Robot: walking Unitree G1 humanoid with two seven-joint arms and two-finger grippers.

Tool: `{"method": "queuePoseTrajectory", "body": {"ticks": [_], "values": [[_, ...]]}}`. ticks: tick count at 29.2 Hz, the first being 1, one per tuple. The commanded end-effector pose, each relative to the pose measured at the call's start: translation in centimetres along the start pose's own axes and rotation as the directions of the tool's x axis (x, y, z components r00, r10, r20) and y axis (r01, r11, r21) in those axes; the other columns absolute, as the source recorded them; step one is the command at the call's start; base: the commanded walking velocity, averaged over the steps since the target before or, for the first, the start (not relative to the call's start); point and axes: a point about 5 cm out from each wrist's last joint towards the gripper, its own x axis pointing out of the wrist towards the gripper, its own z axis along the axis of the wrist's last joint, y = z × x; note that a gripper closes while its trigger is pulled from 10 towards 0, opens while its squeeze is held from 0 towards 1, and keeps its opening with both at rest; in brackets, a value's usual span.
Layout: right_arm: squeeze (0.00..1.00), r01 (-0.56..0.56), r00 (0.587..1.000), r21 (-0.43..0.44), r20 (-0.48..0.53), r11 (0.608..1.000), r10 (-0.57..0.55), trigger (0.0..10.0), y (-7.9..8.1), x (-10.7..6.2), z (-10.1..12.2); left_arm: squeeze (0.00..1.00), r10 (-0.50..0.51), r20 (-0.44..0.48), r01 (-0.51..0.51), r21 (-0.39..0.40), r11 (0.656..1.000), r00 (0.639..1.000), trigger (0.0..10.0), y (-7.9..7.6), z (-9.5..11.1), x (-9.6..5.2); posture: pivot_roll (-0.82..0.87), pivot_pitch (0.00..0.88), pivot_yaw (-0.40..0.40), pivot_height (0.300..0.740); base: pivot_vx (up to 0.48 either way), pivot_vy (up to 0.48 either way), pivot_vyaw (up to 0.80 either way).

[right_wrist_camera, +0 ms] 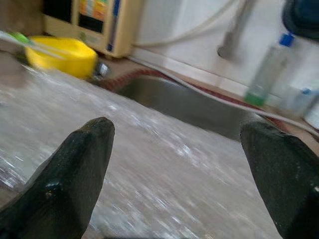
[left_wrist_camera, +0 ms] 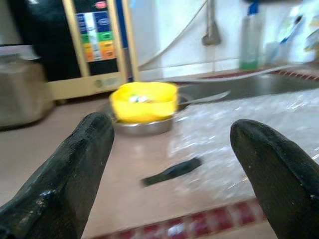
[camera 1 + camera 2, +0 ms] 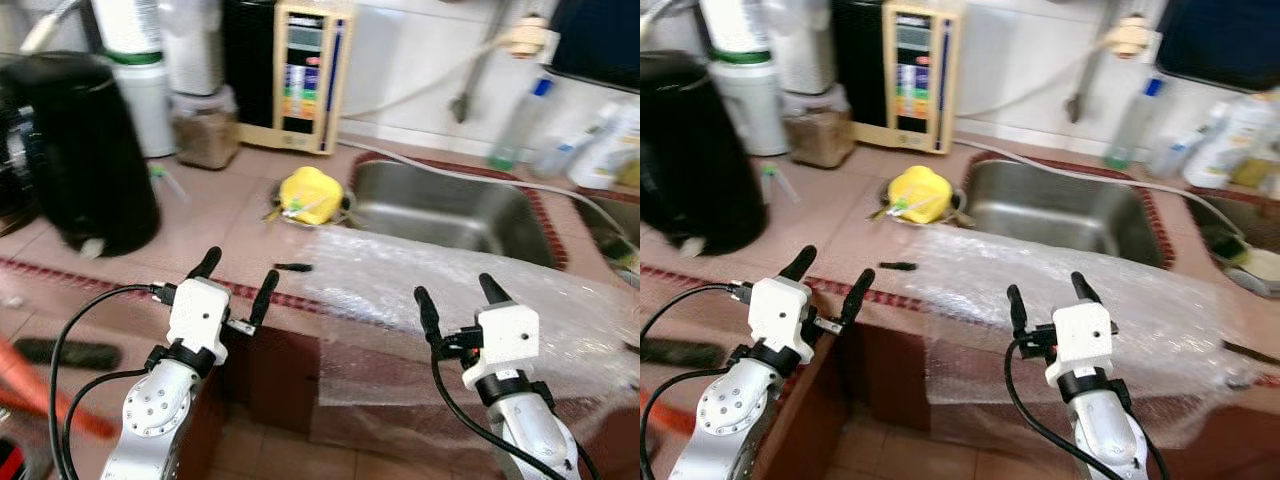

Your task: Kitchen organization

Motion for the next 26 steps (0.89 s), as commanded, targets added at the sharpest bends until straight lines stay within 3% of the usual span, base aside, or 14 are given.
{"method": "queuePoseTrajectory", "body": {"ticks": [1, 13, 26], "values": [[0.00, 0.002, 1.000, -0.010, 0.015, 1.000, -0.001, 10.0, -0.10, 0.16, 0.39, 0.00, 0.003, -0.004, -0.003, 0.004, 1.000, 1.000, 10.0, 0.20, 0.09, -0.17, 0.21, 0.000, -0.087, 0.740, 0.000, 0.000, 0.00], [0.00, -0.011, 1.000, -0.013, 0.005, 1.000, 0.011, 10.0, 0.09, 0.20, 0.17, 0.00, 0.008, -0.029, -0.008, 0.001, 1.000, 1.000, 10.0, 0.36, -0.45, -0.30, 0.21, 0.000, -0.088, 0.740, 0.000, 0.000, 0.00], [0.00, -0.015, 1.000, -0.012, 0.000, 1.000, 0.015, 10.0, 0.07, 0.10, 0.10, 0.00, 0.011, -0.039, -0.011, -0.003, 1.000, 0.999, 10.0, 0.28, -0.61, -0.52, 0.21, 0.000, -0.090, 0.740, 0.000, -0.381, 0.00]]}}
